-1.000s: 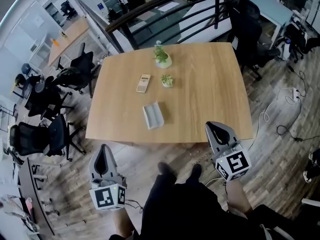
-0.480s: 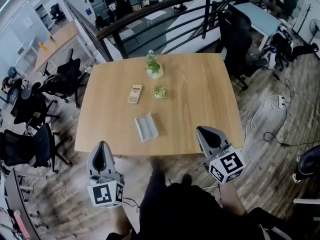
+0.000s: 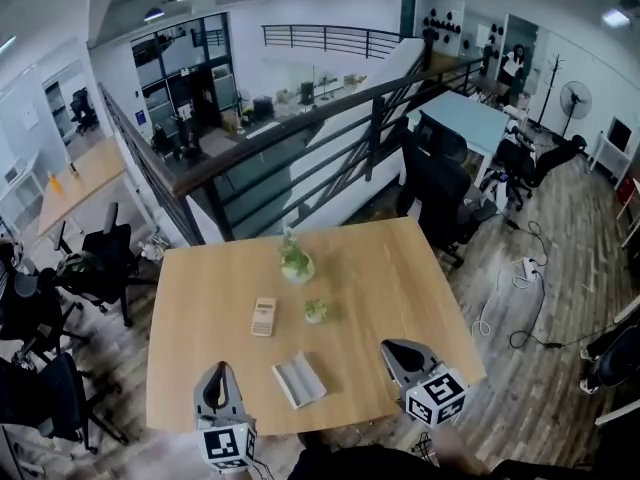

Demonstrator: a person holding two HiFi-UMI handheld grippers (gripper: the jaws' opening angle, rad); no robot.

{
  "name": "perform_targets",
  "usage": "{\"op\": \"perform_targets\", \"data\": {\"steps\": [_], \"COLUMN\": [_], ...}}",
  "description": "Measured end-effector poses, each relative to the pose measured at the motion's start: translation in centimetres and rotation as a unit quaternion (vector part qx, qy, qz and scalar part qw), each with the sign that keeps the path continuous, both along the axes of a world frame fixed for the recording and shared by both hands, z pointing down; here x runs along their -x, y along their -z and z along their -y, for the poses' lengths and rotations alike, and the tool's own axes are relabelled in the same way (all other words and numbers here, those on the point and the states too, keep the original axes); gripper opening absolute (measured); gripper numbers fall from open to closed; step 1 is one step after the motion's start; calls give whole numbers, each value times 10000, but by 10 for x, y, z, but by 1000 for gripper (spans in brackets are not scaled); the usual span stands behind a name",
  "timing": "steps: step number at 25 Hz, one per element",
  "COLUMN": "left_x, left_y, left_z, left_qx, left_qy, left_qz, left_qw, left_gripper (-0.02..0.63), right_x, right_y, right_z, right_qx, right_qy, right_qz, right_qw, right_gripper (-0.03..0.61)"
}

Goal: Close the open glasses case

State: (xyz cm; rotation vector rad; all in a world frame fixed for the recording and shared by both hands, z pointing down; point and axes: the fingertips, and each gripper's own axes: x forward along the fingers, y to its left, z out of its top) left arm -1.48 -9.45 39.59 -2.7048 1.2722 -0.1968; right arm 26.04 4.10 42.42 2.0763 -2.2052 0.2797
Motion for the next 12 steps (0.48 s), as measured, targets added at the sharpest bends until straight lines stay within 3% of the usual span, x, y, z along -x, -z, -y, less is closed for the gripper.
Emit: {"op": "perform_targets", "data": {"steps": [6, 12], "left_x": [15, 61], "left_y": [-18, -35], "left_z": [53, 85], "left_qx": [234, 436], "left_qy": [-79, 0], "left_qz": [-177, -317], "left_qw": [9995, 9985], "left_gripper": [-6, -6], "right_x": [21, 71], "right_y": [8, 18], "right_z": [48, 90], "right_qx": [180, 156], "right_qy": [-120, -19], "right_qz": [-222, -387], "right_qw": [9995, 9991], "right_gripper": [6, 6]}}
